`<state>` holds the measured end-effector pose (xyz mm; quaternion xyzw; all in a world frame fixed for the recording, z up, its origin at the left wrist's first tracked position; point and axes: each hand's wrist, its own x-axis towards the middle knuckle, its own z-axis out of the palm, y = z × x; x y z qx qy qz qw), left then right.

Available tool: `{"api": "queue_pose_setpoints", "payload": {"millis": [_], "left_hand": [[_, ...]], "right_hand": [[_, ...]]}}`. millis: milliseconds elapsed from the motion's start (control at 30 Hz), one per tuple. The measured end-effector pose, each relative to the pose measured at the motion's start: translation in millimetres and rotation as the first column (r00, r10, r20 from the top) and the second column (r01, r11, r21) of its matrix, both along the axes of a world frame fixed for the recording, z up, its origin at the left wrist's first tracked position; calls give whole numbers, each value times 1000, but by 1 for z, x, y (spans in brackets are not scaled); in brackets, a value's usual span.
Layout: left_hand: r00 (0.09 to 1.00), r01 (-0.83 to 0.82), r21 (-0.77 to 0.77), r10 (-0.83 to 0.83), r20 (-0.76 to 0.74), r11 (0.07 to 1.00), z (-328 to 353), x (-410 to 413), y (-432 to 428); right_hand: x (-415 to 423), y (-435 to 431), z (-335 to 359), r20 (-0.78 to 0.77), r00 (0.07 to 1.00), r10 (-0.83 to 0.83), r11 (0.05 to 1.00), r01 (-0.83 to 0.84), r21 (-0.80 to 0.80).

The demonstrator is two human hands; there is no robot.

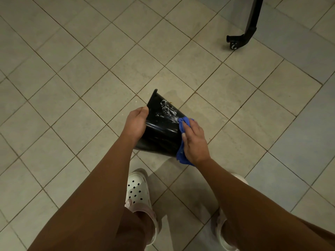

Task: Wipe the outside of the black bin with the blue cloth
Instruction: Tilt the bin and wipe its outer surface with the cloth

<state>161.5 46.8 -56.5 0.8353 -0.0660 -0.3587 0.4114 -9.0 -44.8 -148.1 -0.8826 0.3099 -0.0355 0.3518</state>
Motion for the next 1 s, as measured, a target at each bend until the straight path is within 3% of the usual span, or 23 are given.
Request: {"api": "queue_pose_setpoints", "payload": {"millis": [67,200,300,400,467,567,667,767,867,1000], "left_hand": [[1000,0,-6,0,8,1000,-1,0,0],[999,4,24,-5,41,1000,-4,-1,0],[999,6,39,-8,37,999,-6,-1,1],[1000,6,35,-6,12,999,-5,-1,1],[1000,9,34,-9,8,999,-4,-1,2],[1000,10,24,-10,5,1000,-3,-3,2],[999,20,21,-21,34,1000,-4,-4,0],[998,38,37,-40,57,999,-6,-6,0],[999,21,64,-24,31,998,-7,-7,2],[1000,-11,56,12,-25,998,-5,-5,3]], "right_hand": [[2,-8,-3,-54,998,13,1000,-13,-1],[4,-13,-9,-140,979,-149,985,160,69],[-4,0,-7,-47,982,-181,982,183,38],[-5,4,-1,88,993,-79,997,77,28],[2,-2,1,90,996,-16,1000,14,18],[9,-16,0,1,1000,8,1000,-8,18],[7,-22,-2,-138,982,-132,982,148,116],[1,-11,-1,-205,947,-249,962,267,62],[0,10,-1,-91,963,-254,967,253,-21],[5,7,2,41,995,-96,995,97,-18]]}}
